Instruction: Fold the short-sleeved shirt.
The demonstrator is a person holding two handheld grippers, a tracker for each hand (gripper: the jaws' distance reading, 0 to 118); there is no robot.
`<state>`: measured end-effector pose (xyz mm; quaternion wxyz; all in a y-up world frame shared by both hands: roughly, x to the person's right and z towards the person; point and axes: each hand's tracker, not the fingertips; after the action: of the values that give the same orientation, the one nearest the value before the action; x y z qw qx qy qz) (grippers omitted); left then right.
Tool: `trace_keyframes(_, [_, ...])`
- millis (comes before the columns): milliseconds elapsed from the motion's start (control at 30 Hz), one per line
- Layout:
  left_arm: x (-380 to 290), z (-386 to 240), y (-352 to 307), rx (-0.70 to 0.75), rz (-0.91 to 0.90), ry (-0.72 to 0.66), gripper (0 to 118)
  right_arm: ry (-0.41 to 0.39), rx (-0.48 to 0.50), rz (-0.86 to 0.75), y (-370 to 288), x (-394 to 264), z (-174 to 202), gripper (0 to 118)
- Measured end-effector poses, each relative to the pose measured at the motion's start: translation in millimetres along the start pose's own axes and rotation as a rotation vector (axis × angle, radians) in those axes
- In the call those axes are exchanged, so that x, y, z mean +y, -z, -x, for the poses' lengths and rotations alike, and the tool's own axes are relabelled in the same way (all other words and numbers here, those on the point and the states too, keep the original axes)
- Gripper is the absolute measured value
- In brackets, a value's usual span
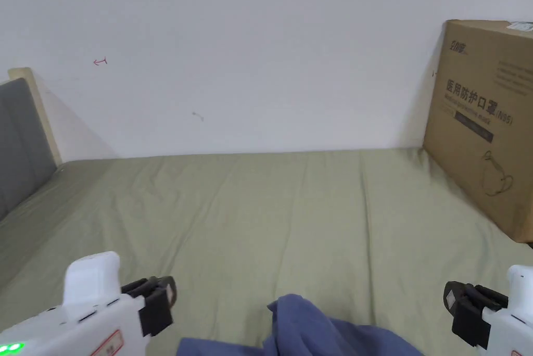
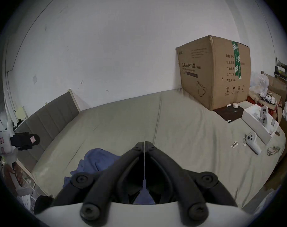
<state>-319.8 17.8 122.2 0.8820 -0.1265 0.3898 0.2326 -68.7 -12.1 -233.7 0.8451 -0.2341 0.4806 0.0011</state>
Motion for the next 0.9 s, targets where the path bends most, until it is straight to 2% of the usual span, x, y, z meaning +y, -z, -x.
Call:
trace_keyframes(100, [-4, 17, -14, -0.012, -0.002, -0.037, 0, -0.013, 0.003, 0.008, -2, -2, 6, 0])
trace_keyframes(167, [-8, 29, -13, 0.055, 0.038, -0.041, 0, -0.018, 0.003, 0.011, -3, -3, 8, 0])
trace_keyframes(233, [-9, 44, 5, 0.087, 0.191, -0.067, 0, -0.019, 0.005, 0.016, -2, -4, 7, 0])
trace_keyframes(300, [-23, 61, 38, 0.148, 0.449, -0.096, 0, -0.021, 0.006, 0.024, -1, -5, 8, 0])
trace_keyframes(400, [-55, 76, 68, 0.177, 0.616, -0.099, 4, -0.024, 0.002, 0.035, -2, -6, 7, 0])
trace_keyframes(433, [-64, 79, 78, 0.201, 0.658, -0.086, 19, -0.025, 0.003, 0.038, -2, -6, 7, 0])
trace_keyframes(467, [-73, 92, 90, 0.213, 0.678, -0.078, 67, -0.028, 0.002, 0.040, -3, -6, 7, 0])
trace_keyframes(500, [-81, 95, 98, 0.211, 0.680, -0.081, 107, -0.033, 0.000, 0.043, -4, -6, 6, 0])
trace_keyframes(533, [-86, 97, 103, 0.217, 0.676, -0.085, 117, -0.038, -0.004, 0.046, -4, -7, 6, 0])
trace_keyframes(567, [-93, 99, 111, 0.215, 0.689, -0.094, 113, -0.042, -0.010, 0.050, -4, -7, 5, 0])
trace_keyframes(767, [-122, 95, 129, 0.160, 0.709, -0.133, 109, -0.029, -0.035, 0.074, -2, -10, -4, 0])
trace_keyframes(800, [-130, 90, 132, 0.140, 0.737, -0.120, 100, -0.026, -0.039, 0.079, 0, -10, -6, 0])
trace_keyframes(833, [-137, 82, 132, 0.141, 0.753, -0.089, 86, -0.022, -0.042, 0.085, 2, -11, -9, 0])
trace_keyframes(900, [-143, 70, 127, 0.223, 0.717, 0.129, 43, -0.022, -0.052, 0.108, 10, -14, -18, 0])
